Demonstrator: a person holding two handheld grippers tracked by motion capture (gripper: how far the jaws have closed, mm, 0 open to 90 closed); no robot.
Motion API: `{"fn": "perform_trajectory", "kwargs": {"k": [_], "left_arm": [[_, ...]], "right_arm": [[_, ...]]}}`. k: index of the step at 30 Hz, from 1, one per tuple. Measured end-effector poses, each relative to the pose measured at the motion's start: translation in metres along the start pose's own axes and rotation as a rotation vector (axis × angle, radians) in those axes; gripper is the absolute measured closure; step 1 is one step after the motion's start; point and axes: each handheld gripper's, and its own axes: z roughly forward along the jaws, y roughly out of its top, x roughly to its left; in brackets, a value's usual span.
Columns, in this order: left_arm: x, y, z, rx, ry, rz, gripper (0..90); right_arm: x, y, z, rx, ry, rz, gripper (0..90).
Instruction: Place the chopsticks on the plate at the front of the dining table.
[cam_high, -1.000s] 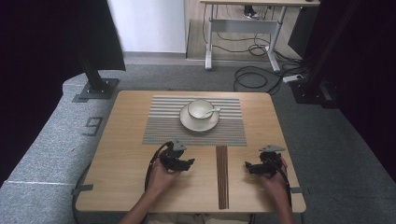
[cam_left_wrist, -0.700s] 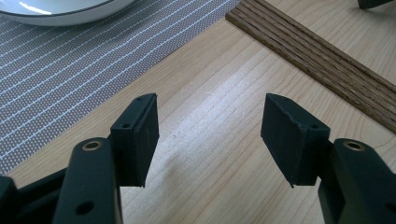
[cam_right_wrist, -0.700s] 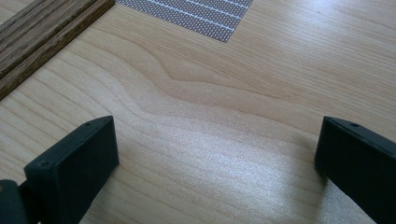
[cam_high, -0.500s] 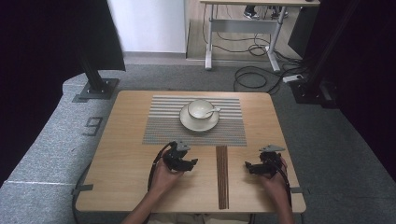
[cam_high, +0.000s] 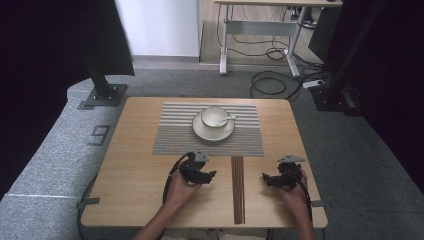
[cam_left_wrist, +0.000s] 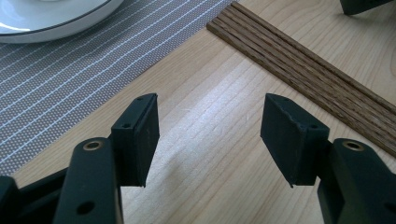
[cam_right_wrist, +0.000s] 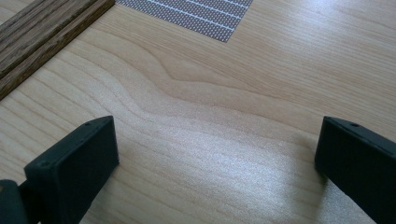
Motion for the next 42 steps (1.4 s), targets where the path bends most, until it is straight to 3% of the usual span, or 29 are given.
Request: {"fn": "perform_trajectory", "kwargs": {"k": [15,42], "left_arm": [[-0.009,0.005,0.01,0.015,-0.018,0.003,39.1],[-0.036,0.007,0.028,0.021,-0.046,0.057,38.3]], "right_arm": [[0.0,0.0,0.0,0.0,0.0,-0.001,0.0],[0.0,0.0,0.0,-0.001,0.001,-0.002,0.0]]}}
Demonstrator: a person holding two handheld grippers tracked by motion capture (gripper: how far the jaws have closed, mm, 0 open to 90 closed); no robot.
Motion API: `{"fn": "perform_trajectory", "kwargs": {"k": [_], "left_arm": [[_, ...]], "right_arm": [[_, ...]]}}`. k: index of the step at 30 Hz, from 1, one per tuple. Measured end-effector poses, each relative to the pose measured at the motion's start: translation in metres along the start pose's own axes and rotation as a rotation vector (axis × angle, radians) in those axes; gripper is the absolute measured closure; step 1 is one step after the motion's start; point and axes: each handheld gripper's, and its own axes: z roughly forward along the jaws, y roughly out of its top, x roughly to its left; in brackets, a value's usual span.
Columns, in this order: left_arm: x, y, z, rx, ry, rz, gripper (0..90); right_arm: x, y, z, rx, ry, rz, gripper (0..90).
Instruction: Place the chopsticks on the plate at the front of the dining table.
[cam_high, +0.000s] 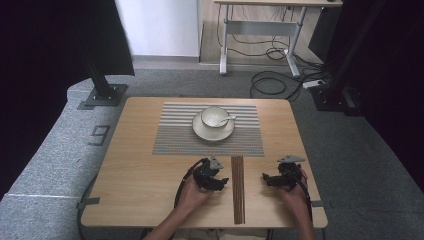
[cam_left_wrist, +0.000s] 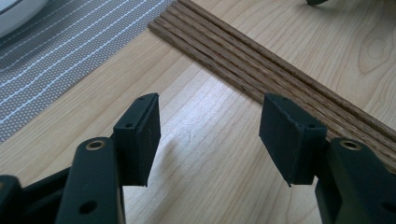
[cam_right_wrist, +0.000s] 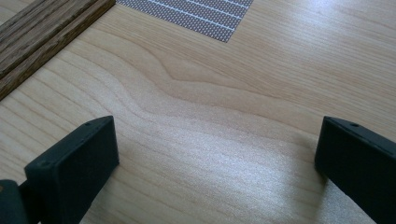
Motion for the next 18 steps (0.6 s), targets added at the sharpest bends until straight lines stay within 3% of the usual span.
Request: {"fn": "perform_trajectory", "kwargs": {"k": [18], "left_arm": [[-0.014,0.006,0.013,0.015,-0.012,0.008,38.7]], "right_arm": [[0.0,0.0,0.0,0.001,0.0,0.0,0.0]]}}
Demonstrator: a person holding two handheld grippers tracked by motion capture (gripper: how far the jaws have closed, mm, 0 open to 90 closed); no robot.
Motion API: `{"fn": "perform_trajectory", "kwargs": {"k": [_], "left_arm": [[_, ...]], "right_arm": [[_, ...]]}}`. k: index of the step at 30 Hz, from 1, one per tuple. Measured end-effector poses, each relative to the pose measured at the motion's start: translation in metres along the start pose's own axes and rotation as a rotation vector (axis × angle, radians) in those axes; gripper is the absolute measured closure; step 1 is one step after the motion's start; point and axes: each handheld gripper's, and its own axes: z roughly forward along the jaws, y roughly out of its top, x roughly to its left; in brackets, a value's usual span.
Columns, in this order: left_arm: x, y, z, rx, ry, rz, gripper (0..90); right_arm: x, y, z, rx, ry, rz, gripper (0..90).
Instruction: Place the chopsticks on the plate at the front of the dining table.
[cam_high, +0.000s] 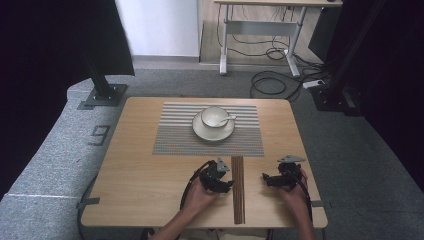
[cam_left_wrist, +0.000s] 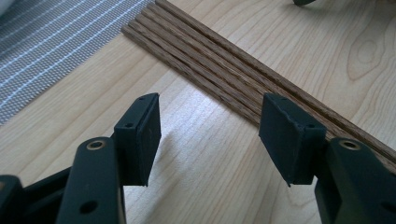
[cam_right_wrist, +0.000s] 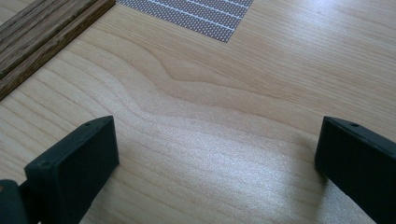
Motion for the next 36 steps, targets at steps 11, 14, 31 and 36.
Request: {"fn": "perform_trajectory", "kwargs": {"k": [11,14,31,36], "left_arm": [[-0.006,-0.001,0.008,0.011,-0.016,0.0,39.6],[-0.009,0.0,0.01,0.011,-0.022,0.002,39.6],[-0.012,-0.001,0.013,0.019,-0.022,-0.004,40.8],[-0.012,-0.002,0.014,0.03,-0.016,-0.004,41.2]], "right_arm": [[0.0,0.0,0.0,0.0,0.0,-0.001,0.0],[0.0,0.0,0.0,0.0,0.0,-0.001,0.0],[0.0,0.0,0.0,0.0,0.0,0.0,0.0],[0.0,0.0,0.0,0.0,0.0,-0.001,0.0]]}}
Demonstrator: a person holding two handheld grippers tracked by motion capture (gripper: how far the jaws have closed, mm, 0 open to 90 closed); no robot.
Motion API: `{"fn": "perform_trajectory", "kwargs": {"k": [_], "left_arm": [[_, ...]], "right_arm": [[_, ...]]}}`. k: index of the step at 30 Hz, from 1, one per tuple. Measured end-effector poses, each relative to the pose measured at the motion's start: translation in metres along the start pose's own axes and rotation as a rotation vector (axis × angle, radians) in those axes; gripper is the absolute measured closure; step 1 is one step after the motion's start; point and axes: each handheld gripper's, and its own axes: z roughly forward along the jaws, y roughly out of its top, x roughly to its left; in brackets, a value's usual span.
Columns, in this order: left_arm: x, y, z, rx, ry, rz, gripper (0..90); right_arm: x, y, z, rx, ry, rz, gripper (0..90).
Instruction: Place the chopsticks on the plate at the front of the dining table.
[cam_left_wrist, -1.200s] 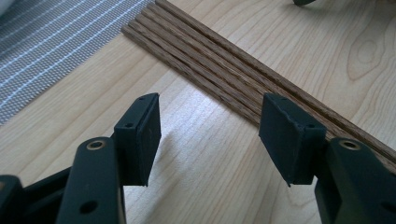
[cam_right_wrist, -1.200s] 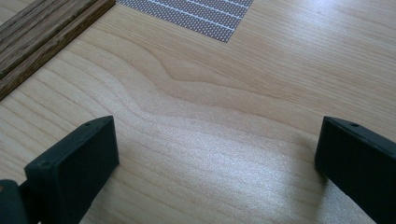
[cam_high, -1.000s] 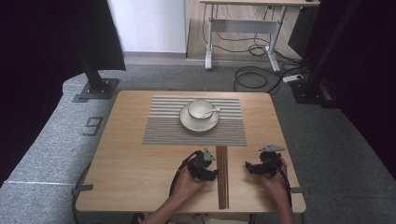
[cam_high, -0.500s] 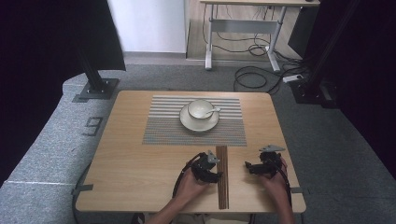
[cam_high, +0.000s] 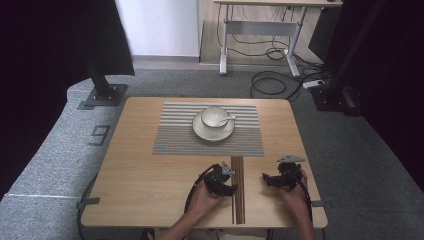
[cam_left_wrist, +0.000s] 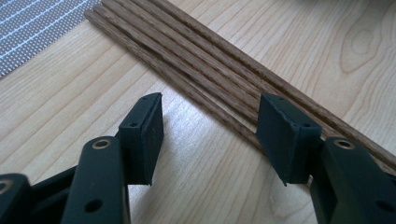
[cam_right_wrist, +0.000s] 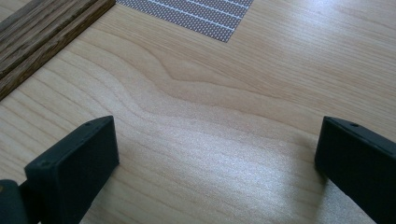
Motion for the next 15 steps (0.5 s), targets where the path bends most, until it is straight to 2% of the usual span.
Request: {"fn": "perform_trajectory", "kwargs": {"k": [9,15], "left_arm": [[-0.0003,-0.002,-0.0012,0.005,0.014,-0.002,44.1],[0.0011,-0.0036,-0.0058,0.025,0.034,-0.016,48.3]], "right_arm": [[0.0,0.0,0.0,0.0,0.0,0.0,0.0],[0.0001,0.0,0.0,0.0,0.001,-0.001,0.0]]}}
